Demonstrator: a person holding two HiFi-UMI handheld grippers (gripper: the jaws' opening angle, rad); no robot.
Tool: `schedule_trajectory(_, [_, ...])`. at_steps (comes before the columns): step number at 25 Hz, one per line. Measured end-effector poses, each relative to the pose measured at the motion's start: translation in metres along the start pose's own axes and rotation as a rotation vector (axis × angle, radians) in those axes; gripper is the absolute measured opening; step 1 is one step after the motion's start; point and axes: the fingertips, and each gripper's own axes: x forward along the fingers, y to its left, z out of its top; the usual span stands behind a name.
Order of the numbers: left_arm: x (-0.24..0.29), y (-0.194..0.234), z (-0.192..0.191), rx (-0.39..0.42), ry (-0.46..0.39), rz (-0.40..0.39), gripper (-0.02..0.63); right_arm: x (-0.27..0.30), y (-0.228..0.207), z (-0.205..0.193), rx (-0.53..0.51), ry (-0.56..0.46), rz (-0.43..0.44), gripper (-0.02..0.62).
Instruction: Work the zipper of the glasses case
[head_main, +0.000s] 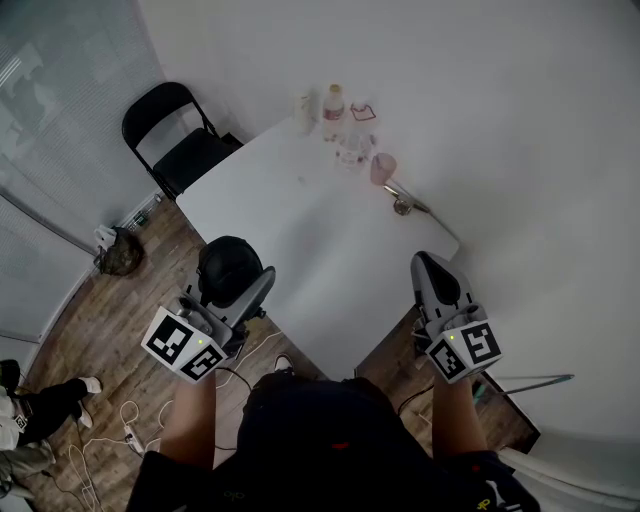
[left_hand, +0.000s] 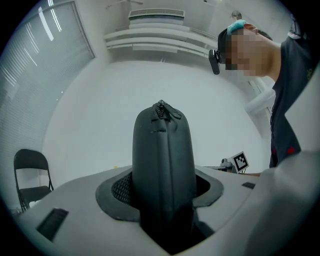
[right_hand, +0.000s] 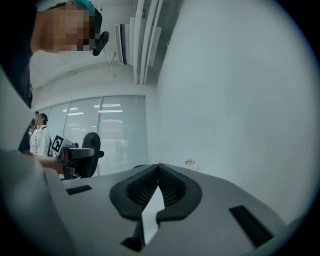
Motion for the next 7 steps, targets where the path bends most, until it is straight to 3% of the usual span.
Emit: schedule_trajectory(7, [0.0001,0.0025,-0.0004,-0.018,-0.005,-0.004,0.259,0.0007,0.0041,-0.0073,0.007,0.018,0.008,0.020])
